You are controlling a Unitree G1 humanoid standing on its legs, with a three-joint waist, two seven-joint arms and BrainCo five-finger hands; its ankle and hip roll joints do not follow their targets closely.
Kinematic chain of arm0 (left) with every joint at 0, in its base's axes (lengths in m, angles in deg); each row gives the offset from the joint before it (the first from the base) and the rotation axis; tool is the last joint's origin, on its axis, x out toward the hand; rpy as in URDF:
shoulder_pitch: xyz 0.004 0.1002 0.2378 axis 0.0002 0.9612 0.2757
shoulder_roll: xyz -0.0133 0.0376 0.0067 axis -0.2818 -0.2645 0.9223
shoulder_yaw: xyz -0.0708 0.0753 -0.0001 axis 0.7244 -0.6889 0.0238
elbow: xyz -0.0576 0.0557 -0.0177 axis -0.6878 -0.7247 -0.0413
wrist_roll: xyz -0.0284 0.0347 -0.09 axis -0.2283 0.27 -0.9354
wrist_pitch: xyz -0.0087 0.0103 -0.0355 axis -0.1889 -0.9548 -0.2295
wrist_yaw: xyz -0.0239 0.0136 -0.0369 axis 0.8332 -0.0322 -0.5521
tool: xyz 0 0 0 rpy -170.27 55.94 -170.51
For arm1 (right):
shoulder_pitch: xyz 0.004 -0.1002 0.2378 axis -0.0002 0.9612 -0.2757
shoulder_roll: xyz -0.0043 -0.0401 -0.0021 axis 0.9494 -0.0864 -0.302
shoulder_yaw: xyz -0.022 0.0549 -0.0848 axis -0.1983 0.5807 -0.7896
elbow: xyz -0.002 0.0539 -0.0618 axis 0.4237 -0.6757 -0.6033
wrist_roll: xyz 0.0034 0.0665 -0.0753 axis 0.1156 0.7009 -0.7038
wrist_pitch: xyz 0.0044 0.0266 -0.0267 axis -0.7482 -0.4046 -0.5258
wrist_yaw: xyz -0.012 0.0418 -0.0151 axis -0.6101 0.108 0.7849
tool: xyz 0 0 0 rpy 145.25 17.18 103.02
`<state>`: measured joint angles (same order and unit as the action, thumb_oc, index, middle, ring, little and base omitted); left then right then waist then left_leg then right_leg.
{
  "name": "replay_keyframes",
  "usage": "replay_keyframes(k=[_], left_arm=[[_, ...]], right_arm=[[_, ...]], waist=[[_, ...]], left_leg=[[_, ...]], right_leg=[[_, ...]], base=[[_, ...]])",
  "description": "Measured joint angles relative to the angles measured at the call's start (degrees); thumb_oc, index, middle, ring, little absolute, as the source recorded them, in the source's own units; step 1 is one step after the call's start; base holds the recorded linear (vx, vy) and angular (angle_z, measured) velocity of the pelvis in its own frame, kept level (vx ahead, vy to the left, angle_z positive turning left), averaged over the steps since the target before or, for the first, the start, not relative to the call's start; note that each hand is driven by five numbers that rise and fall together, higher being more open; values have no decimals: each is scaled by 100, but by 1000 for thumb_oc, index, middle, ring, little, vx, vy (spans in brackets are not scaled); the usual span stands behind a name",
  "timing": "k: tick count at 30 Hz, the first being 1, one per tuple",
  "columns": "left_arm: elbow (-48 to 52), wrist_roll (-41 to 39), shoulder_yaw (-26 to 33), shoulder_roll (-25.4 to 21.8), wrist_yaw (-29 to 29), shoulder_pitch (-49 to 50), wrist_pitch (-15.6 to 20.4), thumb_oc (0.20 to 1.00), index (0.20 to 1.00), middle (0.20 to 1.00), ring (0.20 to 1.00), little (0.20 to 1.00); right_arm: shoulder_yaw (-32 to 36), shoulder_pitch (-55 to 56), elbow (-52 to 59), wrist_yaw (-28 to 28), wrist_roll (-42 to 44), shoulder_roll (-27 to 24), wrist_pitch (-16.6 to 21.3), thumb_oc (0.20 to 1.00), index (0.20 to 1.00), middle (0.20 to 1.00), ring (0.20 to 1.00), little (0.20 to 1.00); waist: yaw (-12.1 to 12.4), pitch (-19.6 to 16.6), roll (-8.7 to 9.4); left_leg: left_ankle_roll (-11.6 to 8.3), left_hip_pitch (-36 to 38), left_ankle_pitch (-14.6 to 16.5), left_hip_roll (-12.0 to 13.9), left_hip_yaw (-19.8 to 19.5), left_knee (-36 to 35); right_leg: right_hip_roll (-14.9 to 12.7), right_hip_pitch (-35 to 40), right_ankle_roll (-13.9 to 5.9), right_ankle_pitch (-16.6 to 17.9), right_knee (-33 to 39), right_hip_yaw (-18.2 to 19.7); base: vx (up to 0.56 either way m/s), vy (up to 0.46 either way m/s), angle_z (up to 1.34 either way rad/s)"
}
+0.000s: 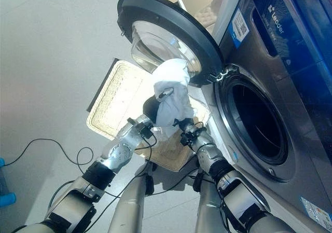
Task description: Put the clothes into the washing machine.
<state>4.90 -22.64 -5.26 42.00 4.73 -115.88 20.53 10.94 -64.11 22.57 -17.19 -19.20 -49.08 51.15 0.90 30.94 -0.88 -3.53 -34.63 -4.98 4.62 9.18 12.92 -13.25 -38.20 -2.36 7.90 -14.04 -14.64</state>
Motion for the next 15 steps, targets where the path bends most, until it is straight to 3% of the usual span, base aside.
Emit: replay_keyframes(k=[2, 3, 6, 10, 13, 15], left_arm=[[-25, 167, -40, -30, 17, -28, 20, 1000, 1000, 1000, 1000, 1000], [-162, 861, -273, -202, 125, -221, 113, 1000, 1000, 1000, 1000, 1000], [-383, 1384, -482, -289, 271, -389, 144, 1000, 1000, 1000, 1000, 1000], [-713, 2788, -925, -626, 753, -569, 389, 1000, 1000, 1000, 1000, 1000], [-803, 3176, -1030, -703, 926, -646, 457, 1000, 1000, 1000, 1000, 1000], [-940, 3795, -1151, -852, 1240, -648, 508, 1000, 1000, 1000, 1000, 1000]], right_arm=[[4, 13, -9, 7, 61, 3, 14, 200, 200, 200, 200, 200], [143, 131, -49, 103, 301, 26, 123, 200, 200, 200, 200, 200], [174, 169, -213, 208, 399, -4, 261, 200, 200, 200, 200, 200], [178, 312, -426, 420, 471, 12, 406, 200, 200, 200, 200, 200], [229, 353, -467, 450, 562, 2, 427, 200, 200, 200, 200, 200], [381, 371, -511, 504, 787, -1, 477, 200, 200, 200, 200, 200]], waist=[[-4, 0, 0], [-16, 0, -1], [-20, 0, -1], [-46, -3, -6], [-50, -2, -7], [-170, -3, -16]], left_leg=[[0, 1, 1, 2, 6, 0], [-2, 5, 3, 7, 35, 1], [-12, 36, 16, 6, 61, 4], [-21, 114, 58, 24, 194, -5], [-20, 119, 65, 35, 238, -7], [-6, 162, 87, 33, 332, -13]], right_leg=[[4, 0, -1, 2, 7, 4], [19, -4, 0, 30, 46, 33], [34, -9, 18, 51, 54, 90], [75, -8, 12, 83, 105, 229], [93, -13, -4, 102, 147, 261], [97, -15, -18, 127, 182, 332]], base=[[-5, 17, -4], [-7, 28, -8], [-6, 58, -11], [4, 71, -15], [3, 65, -10], [13, 142, -13]])
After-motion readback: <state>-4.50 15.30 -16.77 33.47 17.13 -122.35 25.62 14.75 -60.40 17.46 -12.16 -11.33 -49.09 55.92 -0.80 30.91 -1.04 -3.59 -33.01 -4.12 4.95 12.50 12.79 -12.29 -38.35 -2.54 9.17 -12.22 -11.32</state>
